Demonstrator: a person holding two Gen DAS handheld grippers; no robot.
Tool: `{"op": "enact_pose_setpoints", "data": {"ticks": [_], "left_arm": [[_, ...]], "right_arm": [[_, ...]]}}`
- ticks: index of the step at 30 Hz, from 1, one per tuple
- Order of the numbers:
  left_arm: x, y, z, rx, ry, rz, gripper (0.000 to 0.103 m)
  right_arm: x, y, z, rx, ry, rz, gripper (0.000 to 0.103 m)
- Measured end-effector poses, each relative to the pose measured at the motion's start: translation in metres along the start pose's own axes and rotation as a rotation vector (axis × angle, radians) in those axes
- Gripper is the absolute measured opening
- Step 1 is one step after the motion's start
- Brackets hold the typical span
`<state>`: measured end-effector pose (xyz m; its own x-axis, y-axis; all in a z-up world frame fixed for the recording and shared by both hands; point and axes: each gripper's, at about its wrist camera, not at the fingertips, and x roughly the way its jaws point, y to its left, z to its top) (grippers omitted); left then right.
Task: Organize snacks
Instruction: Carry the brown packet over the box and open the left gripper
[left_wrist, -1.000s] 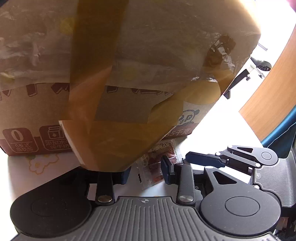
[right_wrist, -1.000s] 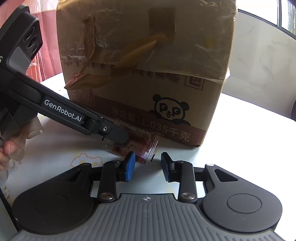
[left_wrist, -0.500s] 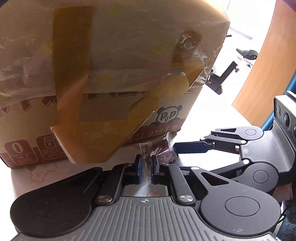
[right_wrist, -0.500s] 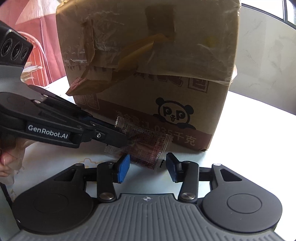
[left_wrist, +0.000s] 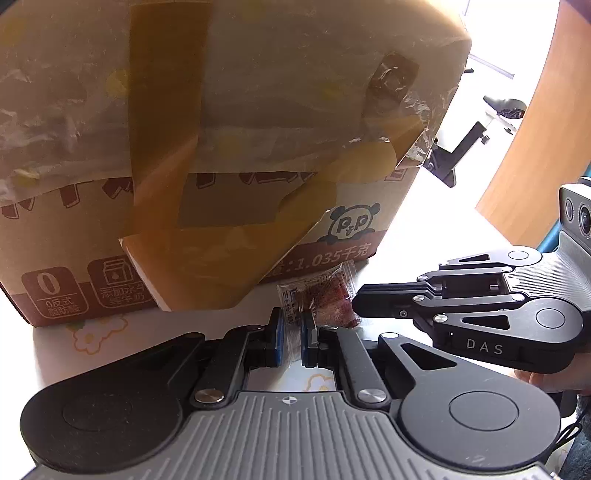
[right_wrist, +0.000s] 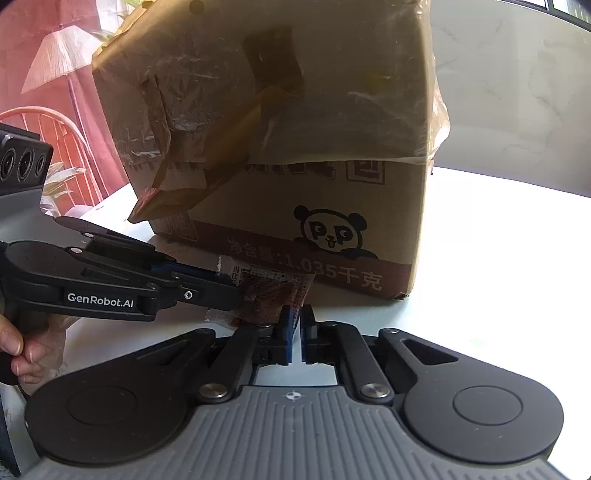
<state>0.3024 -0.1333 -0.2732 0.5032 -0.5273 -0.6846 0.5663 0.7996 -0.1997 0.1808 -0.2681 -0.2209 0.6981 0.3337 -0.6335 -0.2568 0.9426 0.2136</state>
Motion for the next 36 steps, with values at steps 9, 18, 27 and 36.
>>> {"op": "enact_pose_setpoints", "data": {"ticks": [9, 18, 27, 36], "left_arm": [[-0.039, -0.003, 0.003, -0.001, -0.052, -0.033, 0.010], [-0.096, -0.022, 0.022, 0.036, -0.188, -0.047, 0.010], [-0.152, -0.022, 0.079, 0.061, -0.329, 0.003, 0.010], [-0.157, 0.006, 0.144, 0.033, -0.341, 0.057, 0.010]], "right_arm": [[-0.037, 0.024, 0.002, -0.027, -0.082, -0.022, 0.001], [-0.090, 0.048, 0.025, -0.063, -0.190, -0.044, 0.001], [-0.112, 0.068, 0.092, -0.136, -0.309, -0.050, 0.001], [-0.075, 0.068, 0.171, -0.146, -0.315, -0.055, 0.001]]}}
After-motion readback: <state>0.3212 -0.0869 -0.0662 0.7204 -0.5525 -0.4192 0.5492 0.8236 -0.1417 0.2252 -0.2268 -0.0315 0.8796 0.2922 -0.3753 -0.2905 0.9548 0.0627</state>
